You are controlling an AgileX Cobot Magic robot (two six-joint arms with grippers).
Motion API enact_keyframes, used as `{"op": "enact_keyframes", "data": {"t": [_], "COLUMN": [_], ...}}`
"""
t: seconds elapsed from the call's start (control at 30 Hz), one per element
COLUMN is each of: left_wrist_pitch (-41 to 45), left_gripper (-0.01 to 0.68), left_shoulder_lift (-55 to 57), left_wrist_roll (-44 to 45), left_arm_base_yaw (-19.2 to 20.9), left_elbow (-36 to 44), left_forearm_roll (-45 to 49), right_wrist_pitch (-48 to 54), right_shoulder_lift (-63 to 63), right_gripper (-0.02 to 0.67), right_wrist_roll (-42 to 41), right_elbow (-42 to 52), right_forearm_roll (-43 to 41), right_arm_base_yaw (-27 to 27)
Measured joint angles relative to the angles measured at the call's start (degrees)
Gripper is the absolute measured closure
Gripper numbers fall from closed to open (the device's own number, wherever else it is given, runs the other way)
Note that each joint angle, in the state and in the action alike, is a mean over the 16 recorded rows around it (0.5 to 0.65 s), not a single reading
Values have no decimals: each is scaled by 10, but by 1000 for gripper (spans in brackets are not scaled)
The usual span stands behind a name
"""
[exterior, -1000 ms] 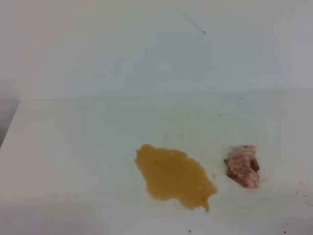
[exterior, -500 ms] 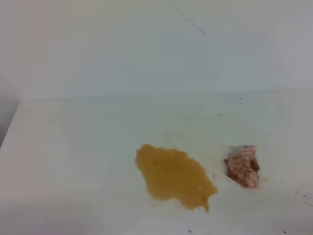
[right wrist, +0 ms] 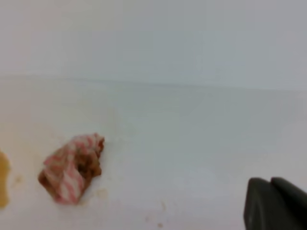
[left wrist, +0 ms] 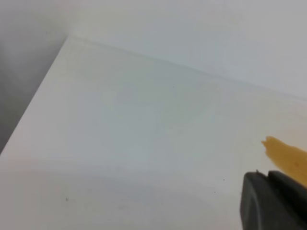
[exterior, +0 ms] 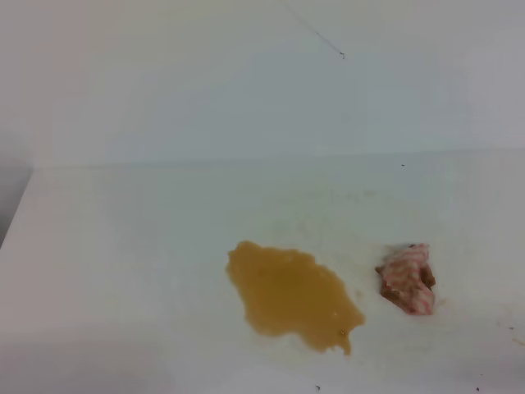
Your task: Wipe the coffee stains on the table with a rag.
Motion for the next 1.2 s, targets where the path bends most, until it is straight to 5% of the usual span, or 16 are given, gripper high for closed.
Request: {"op": "enact_keyframes", "data": {"t": [0.5,0.8,1.2], "left_wrist_pitch": [0,0,0], "left_gripper": [673,673,673], "left_shoulder_lift": [0,0,0], "left_wrist_roll": [0,0,0], "left_arm_base_yaw": [0,0,0], "left_elbow": [0,0,0], "left_forearm_roll": [0,0,0], "right_wrist_pitch": [-279,-374,-370], "right_shoulder_lift": [0,1,68], "right_gripper": [652,652,652], "right_wrist_roll": [51,22,-16], "right_elbow": [-7,-80,-281], "right_forearm_roll": [203,104,-68], "right_arm_base_yaw": [0,0,0]}}
